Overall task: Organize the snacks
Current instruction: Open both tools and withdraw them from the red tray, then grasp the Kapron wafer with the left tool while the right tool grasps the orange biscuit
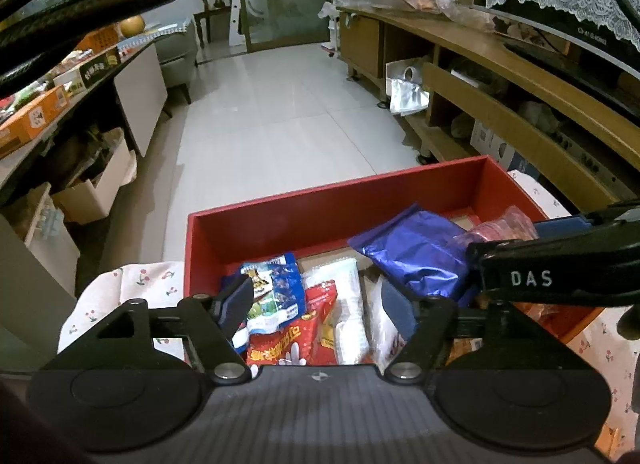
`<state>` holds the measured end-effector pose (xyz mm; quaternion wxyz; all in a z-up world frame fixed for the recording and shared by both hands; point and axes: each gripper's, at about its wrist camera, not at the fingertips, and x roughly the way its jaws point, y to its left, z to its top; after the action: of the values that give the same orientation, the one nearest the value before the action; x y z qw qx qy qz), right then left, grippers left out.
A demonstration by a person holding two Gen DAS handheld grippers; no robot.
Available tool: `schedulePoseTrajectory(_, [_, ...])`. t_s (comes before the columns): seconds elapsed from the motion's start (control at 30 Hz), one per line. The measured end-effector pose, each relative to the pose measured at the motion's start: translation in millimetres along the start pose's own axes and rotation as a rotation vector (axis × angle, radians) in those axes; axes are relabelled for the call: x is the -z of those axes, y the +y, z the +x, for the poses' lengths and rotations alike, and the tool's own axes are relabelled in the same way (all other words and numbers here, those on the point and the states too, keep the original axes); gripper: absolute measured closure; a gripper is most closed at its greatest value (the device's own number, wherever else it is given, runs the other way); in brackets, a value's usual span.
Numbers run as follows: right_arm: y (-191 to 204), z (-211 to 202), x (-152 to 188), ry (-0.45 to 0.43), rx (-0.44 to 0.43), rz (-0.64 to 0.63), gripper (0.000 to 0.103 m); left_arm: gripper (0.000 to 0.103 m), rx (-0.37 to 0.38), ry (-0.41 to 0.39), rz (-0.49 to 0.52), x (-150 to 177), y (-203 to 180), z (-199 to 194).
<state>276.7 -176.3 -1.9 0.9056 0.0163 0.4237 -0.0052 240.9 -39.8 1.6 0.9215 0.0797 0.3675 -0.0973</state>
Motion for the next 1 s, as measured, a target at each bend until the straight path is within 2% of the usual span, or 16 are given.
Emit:
schedulePoseTrajectory(0.6, [-34, -40, -4, -0.09, 0.023, 0.071, 0.026, 0.02, 0.063, -0.07, 0.018, -1, -16, -41])
schedulePoseTrajectory(0.8, [-46, -56, 10, -0.087, 0.053, 0.056, 0.026, 0.02, 0.146, -0.044, 0.04, 7, -32, -49])
schedulePoseTrajectory(1.0, [-56, -75, 46, -0.036, 0.069, 0.009, 0.026, 0.02, 0.25, 0.02, 0.086, 27, -61, -53])
